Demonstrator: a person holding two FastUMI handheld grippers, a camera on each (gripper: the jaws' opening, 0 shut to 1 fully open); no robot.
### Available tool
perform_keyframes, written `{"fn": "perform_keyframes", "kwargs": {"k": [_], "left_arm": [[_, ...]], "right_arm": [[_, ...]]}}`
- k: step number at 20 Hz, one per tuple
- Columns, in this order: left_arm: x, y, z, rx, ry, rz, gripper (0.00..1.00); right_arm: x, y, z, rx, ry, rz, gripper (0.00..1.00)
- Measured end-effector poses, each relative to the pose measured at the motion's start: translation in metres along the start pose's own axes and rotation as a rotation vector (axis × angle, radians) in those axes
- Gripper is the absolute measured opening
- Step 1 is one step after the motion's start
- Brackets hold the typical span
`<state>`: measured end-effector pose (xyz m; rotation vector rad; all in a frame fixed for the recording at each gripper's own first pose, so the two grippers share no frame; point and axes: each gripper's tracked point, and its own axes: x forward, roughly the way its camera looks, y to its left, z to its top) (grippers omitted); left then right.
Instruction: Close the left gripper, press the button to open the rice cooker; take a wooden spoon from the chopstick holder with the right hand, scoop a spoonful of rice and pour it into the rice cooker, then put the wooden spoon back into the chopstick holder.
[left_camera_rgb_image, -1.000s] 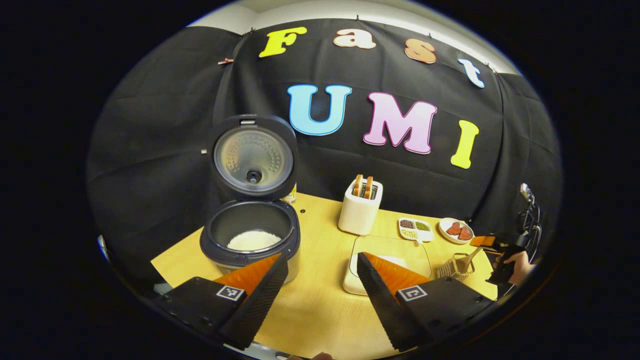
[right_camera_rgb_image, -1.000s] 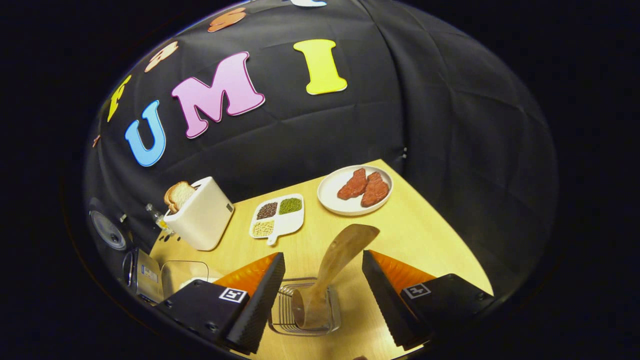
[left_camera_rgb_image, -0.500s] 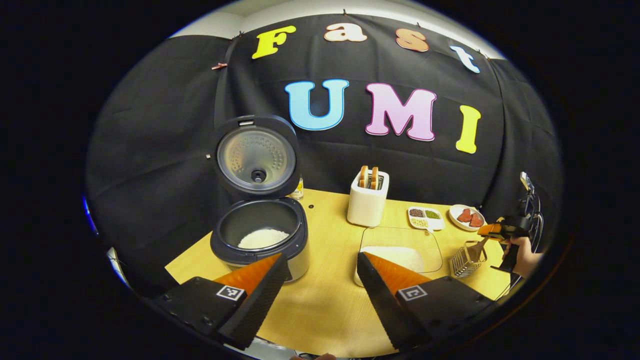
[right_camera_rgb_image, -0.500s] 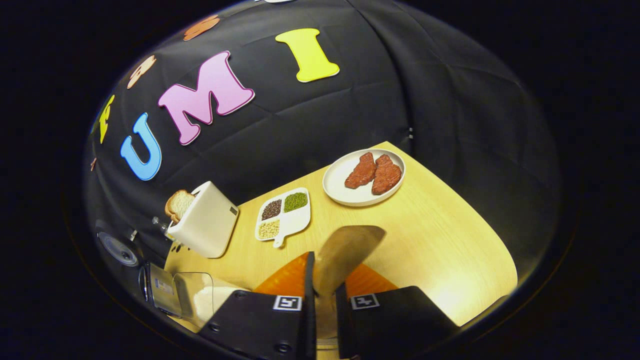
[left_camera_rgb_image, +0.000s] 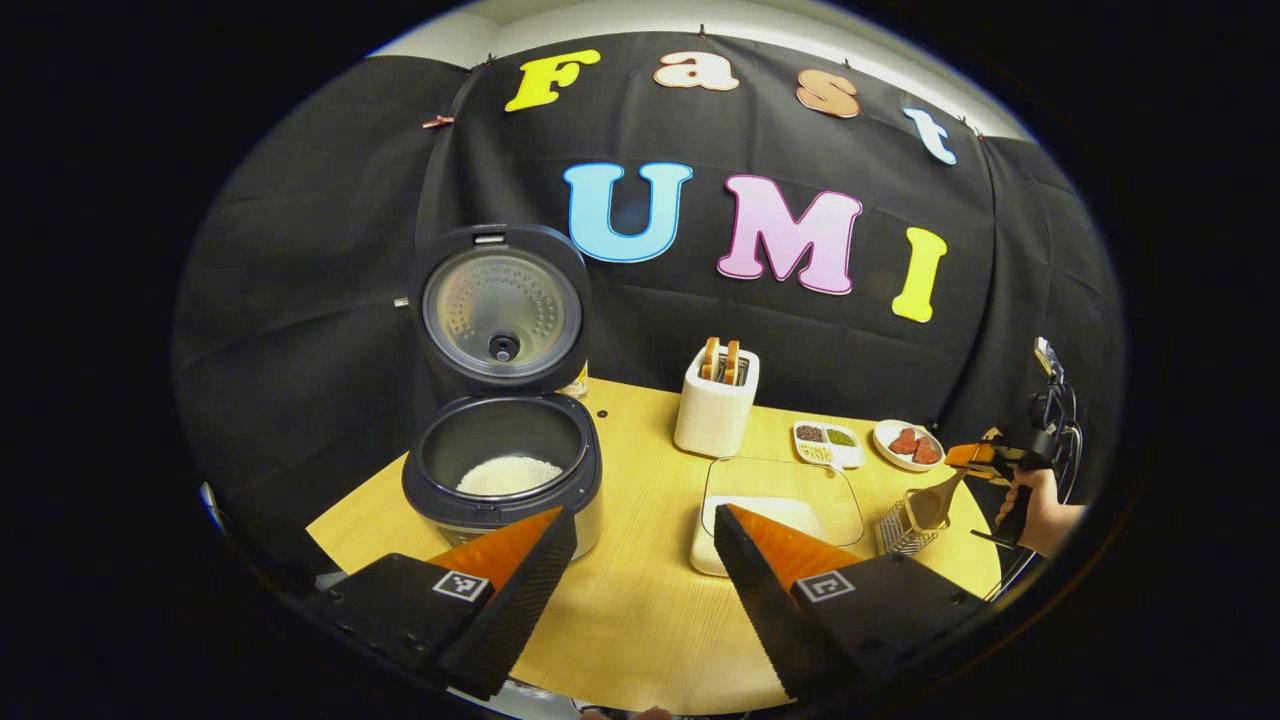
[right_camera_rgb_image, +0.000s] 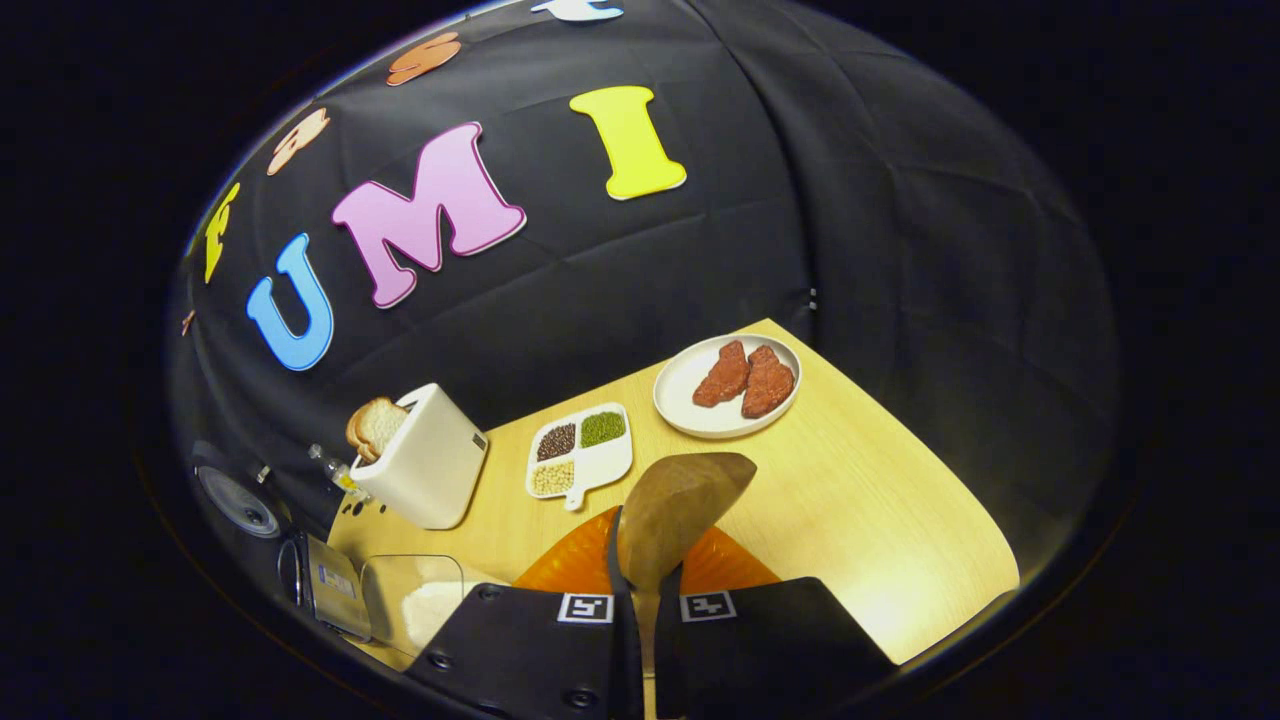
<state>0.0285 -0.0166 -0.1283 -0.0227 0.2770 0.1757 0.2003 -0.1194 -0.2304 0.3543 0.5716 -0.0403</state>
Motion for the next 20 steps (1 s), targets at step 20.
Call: {"fn": "perform_keyframes", "kwargs": {"k": [20], "left_arm": [[0.006,0.113,-0.035,-0.081,0.038,-0.095,0.96]], "right_arm": [[-0.024,0.217,-0.048,-0.29,-0.162,0.179,0.1]]}}
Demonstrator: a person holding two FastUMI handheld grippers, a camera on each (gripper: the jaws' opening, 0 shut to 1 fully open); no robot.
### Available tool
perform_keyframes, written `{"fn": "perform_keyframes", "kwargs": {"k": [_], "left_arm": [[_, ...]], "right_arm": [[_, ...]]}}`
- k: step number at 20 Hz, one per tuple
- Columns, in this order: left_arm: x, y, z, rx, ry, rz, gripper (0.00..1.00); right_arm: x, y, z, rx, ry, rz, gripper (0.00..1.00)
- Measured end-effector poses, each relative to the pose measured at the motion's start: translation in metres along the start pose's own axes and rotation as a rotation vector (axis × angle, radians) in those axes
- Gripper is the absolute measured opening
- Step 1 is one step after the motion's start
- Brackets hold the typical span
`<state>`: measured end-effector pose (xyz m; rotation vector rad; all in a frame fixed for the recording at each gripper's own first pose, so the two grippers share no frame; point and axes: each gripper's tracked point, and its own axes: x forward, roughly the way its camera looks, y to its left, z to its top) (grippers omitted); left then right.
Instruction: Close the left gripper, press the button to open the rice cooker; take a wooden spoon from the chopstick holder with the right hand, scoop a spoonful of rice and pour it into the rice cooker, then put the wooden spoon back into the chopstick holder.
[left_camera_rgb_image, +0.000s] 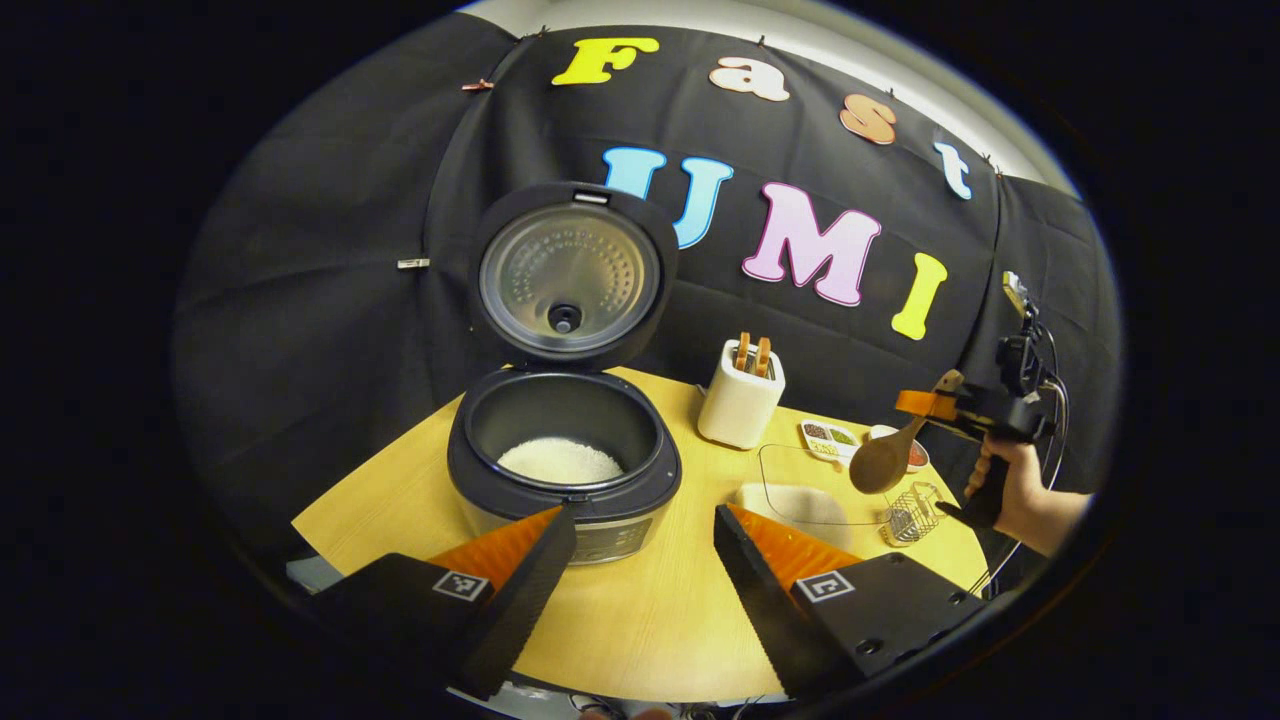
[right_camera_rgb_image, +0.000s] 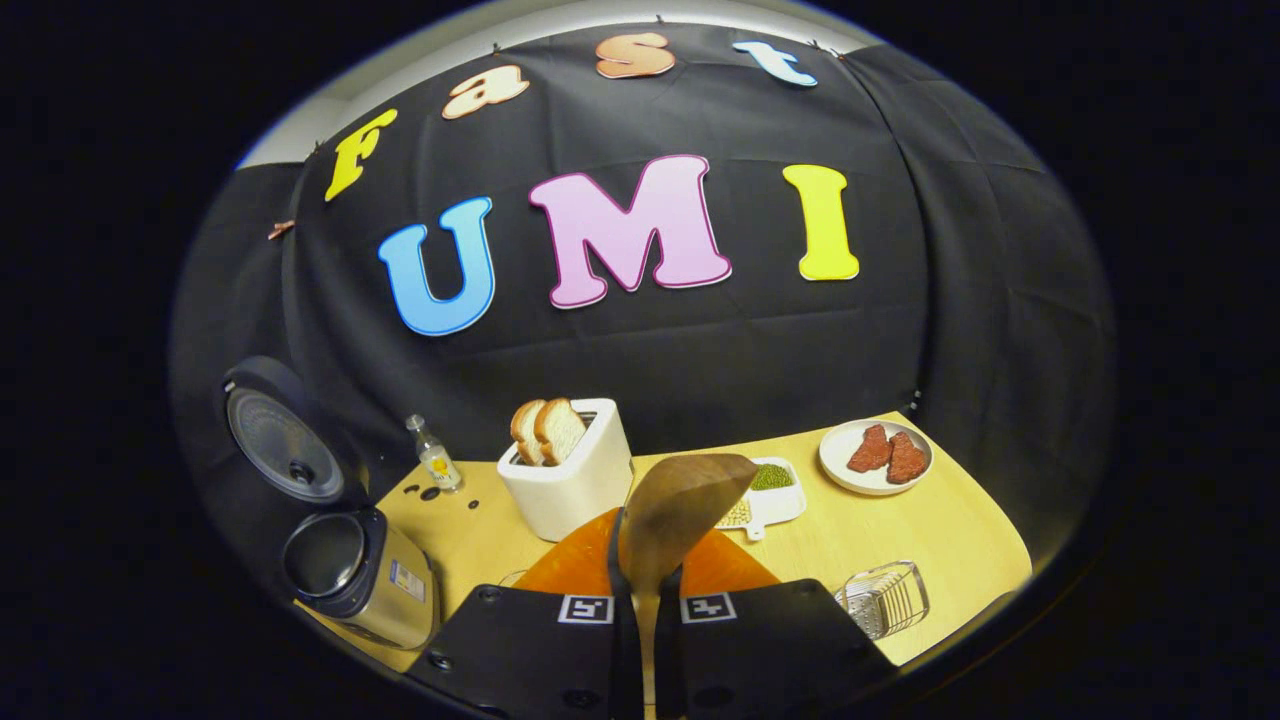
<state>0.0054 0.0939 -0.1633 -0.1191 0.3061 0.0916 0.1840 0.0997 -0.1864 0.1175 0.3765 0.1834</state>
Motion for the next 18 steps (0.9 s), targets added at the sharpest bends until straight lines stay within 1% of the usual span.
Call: {"fn": "perform_keyframes", "kwargs": {"k": [3,5,8,10,11,12,15,16,18], "left_arm": [[0.009,0.013,-0.019,0.029,0.02,-0.018,0.96],[0.015,0.016,-0.038,0.029,0.056,-0.048,0.97],[0.022,0.021,-0.052,0.05,0.083,-0.084,0.96],[0.026,0.031,-0.051,0.079,0.079,-0.08,0.96],[0.028,0.038,-0.05,0.082,0.081,-0.072,0.97],[0.028,0.044,-0.048,0.077,0.08,-0.068,0.96],[0.026,0.054,-0.04,0.043,0.074,-0.076,0.96],[0.026,0.059,-0.039,0.045,0.072,-0.078,0.96],[0.026,0.074,-0.035,0.072,0.066,-0.056,0.96]], "right_arm": [[0.018,-0.002,-0.038,-0.104,0.0,-0.051,0.1],[0.028,-0.004,-0.061,-0.123,0.006,-0.077,0.1],[0.034,0.002,-0.066,-0.141,-0.054,-0.11,0.09],[0.033,0.017,-0.075,-0.155,-0.066,-0.114,0.1],[0.032,0.029,-0.085,-0.144,-0.05,-0.102,0.1],[0.03,0.04,-0.094,-0.123,-0.032,-0.089,0.1],[0.026,0.059,-0.101,-0.071,-0.012,-0.086,0.1],[0.027,0.065,-0.103,-0.037,0.0,-0.082,0.1],[0.025,0.074,-0.106,0.06,0.036,-0.081,0.1]]}}
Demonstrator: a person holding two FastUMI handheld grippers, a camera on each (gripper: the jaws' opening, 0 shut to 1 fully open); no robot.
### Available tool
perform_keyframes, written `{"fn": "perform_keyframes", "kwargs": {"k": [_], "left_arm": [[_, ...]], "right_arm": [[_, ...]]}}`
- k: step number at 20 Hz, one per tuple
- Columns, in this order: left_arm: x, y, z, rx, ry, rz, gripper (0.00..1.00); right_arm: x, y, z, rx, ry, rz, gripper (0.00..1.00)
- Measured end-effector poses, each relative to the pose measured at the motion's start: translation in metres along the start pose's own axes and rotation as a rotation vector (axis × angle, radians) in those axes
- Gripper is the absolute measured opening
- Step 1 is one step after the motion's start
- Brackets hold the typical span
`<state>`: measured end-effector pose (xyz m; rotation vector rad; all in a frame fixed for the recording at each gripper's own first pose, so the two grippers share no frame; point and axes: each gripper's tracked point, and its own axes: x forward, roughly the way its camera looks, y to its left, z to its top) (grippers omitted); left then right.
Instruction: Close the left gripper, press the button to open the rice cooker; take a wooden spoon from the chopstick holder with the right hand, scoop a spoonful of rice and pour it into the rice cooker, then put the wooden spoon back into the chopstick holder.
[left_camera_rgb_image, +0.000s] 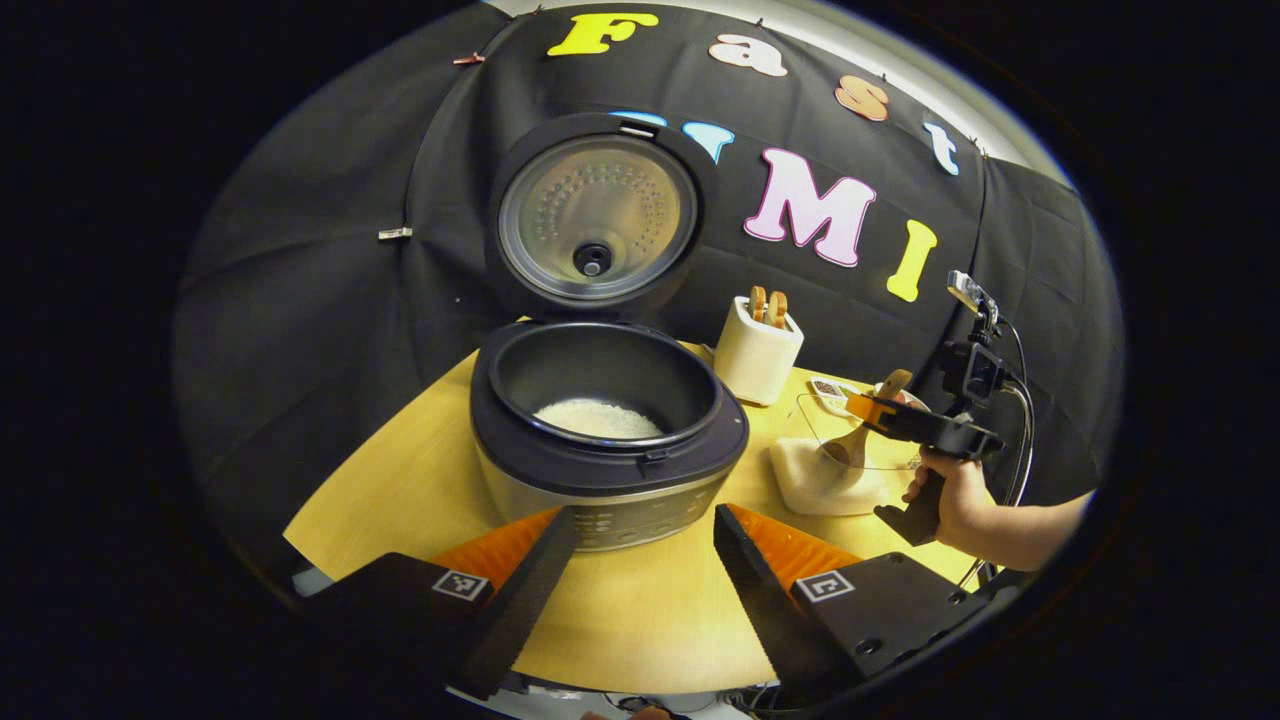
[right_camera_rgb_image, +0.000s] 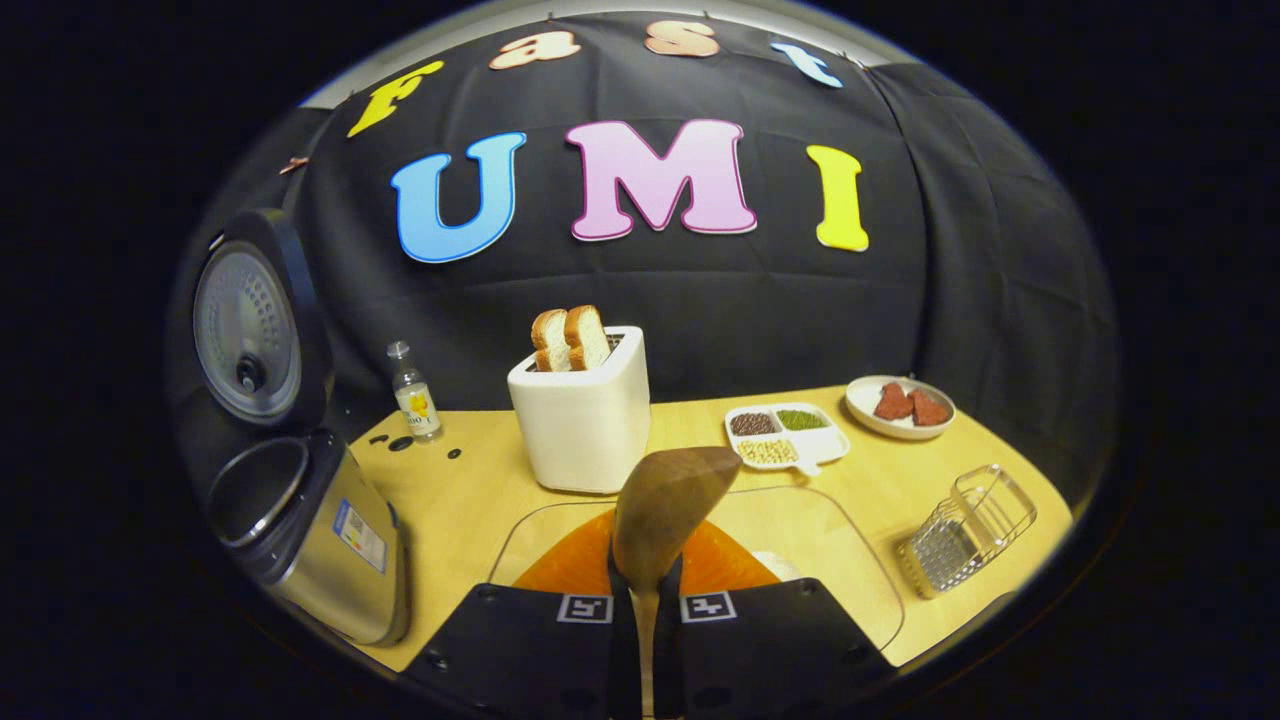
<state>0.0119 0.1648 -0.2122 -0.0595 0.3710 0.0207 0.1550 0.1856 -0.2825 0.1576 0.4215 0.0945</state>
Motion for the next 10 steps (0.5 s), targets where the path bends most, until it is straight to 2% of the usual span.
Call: {"fn": "perform_keyframes", "kwargs": {"k": [3,6,10], "left_arm": [[-0.003,0.019,0.005,0.01,-0.003,0.019,0.96],[-0.009,0.025,0.01,-0.023,-0.01,0.015,0.96],[-0.012,0.02,0.021,-0.086,-0.042,-0.004,0.96]], "right_arm": [[0.0,0.002,-0.003,0.142,0.059,-0.002,0.1],[0.0,-0.001,-0.005,0.296,0.109,-0.003,0.1],[-0.006,-0.005,-0.004,0.406,0.14,-0.001,0.1]]}}
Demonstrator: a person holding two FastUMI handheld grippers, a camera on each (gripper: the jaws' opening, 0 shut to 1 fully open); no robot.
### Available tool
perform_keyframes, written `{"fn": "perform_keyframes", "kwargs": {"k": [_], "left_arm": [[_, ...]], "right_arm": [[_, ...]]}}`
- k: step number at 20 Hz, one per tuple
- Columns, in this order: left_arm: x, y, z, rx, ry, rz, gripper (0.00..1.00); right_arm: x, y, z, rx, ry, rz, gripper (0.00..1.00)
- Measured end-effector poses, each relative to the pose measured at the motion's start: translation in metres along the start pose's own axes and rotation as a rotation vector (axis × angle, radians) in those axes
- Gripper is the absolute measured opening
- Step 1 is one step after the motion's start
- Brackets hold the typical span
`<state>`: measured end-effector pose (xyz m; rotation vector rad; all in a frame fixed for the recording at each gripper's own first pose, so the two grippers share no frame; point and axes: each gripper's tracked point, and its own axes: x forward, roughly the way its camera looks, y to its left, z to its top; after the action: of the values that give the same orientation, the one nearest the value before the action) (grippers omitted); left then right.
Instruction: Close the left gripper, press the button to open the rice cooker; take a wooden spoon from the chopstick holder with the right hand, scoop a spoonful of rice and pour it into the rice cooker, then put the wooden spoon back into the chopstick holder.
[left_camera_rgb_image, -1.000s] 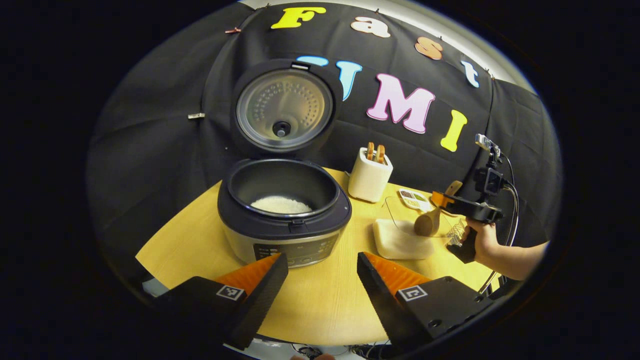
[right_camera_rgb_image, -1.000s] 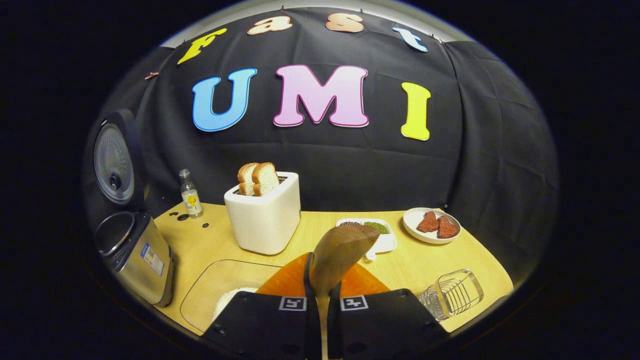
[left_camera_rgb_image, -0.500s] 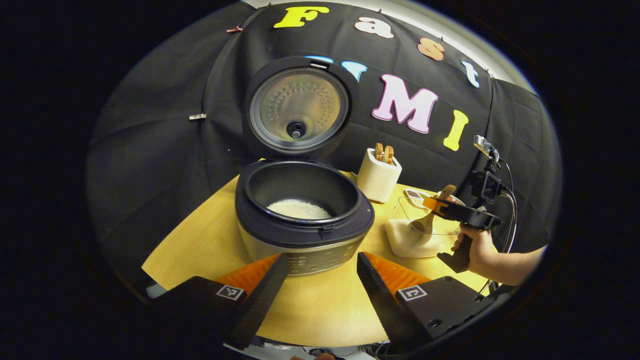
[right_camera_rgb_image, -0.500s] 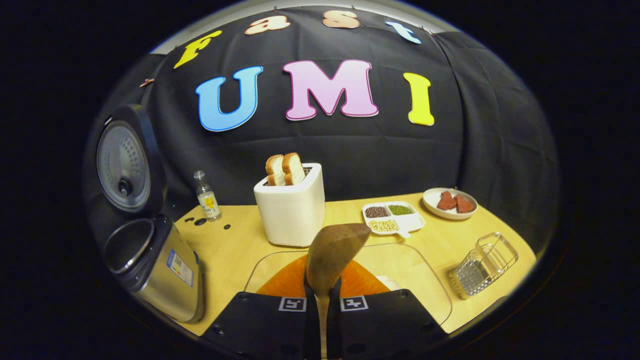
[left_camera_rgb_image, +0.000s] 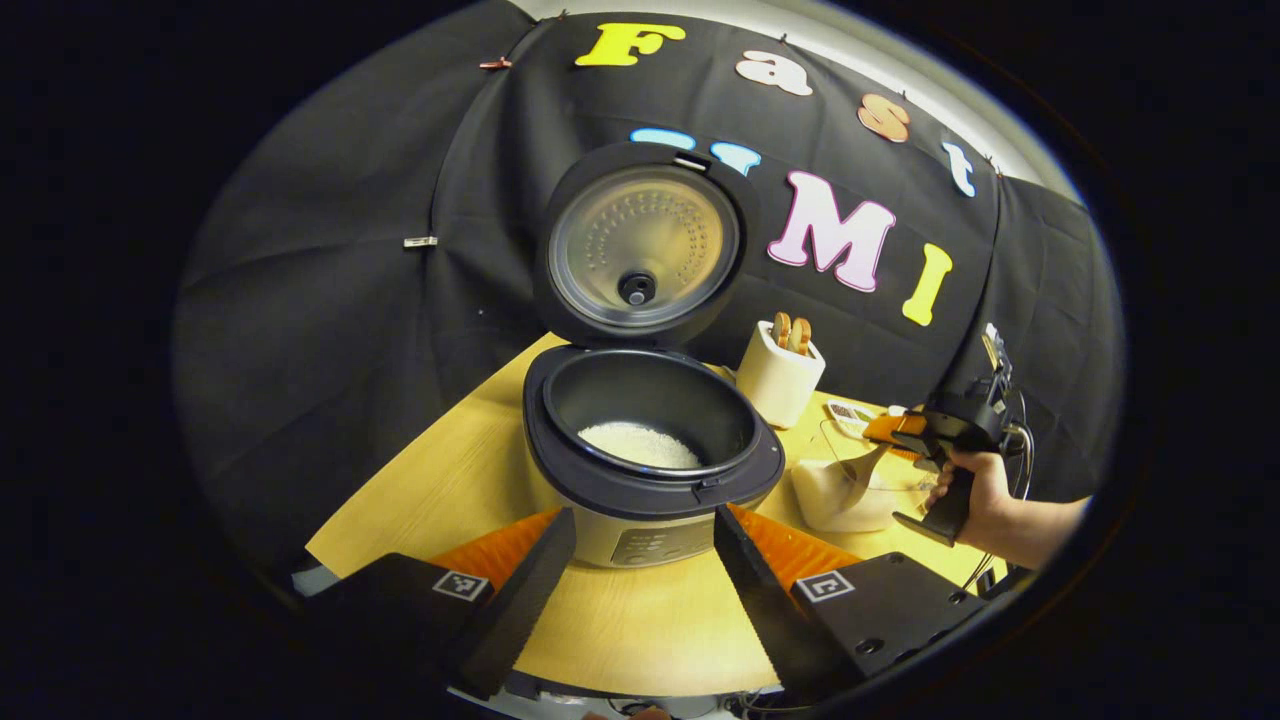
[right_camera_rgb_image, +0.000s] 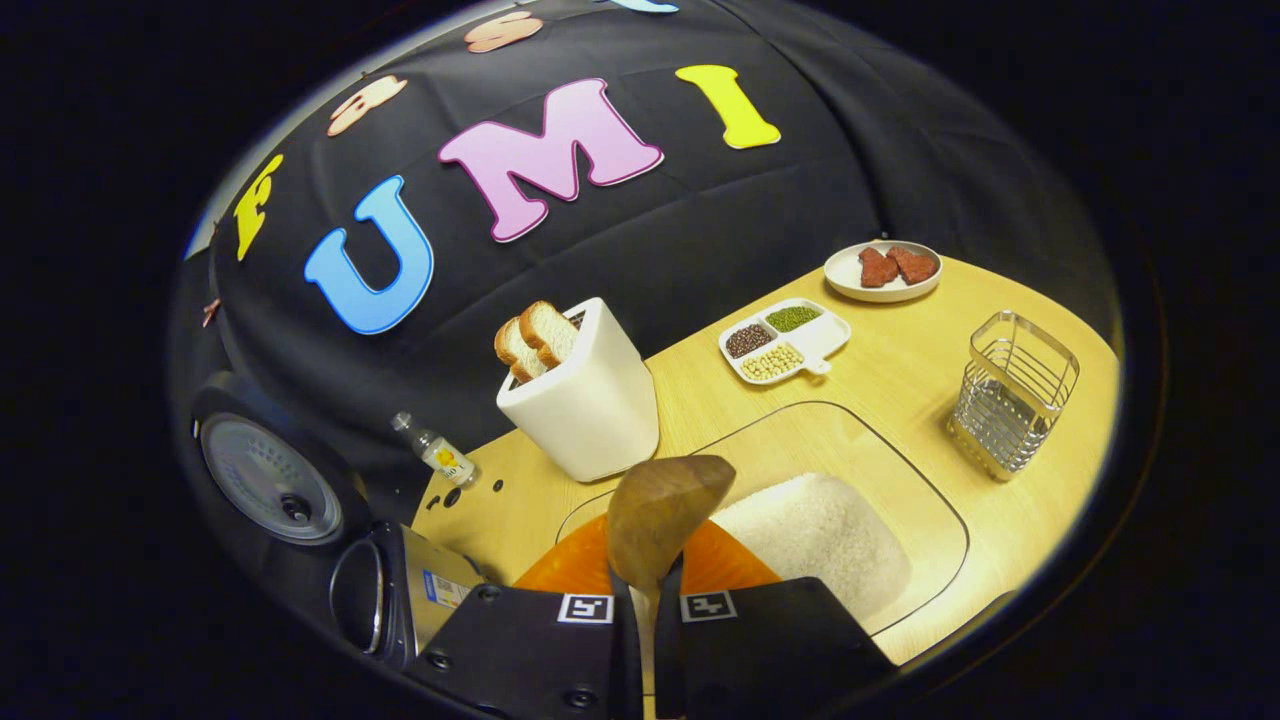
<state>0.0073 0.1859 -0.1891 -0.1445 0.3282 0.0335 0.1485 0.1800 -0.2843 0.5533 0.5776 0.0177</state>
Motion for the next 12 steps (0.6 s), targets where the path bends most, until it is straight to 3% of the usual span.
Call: {"fn": "perform_keyframes", "kwargs": {"k": [4,9,12], "left_arm": [[0.003,-0.004,0.009,0.031,-0.008,-0.033,0.96],[0.001,-0.01,0.013,0.053,-0.025,-0.062,0.96],[-0.003,-0.017,0.012,0.046,-0.021,-0.063,0.96]], "right_arm": [[-0.013,-0.006,0.004,0.107,0.009,0.005,0.1],[-0.03,-0.038,0.015,0.393,-0.014,-0.045,0.1],[-0.037,-0.054,0.025,0.476,-0.019,-0.065,0.1]]}}
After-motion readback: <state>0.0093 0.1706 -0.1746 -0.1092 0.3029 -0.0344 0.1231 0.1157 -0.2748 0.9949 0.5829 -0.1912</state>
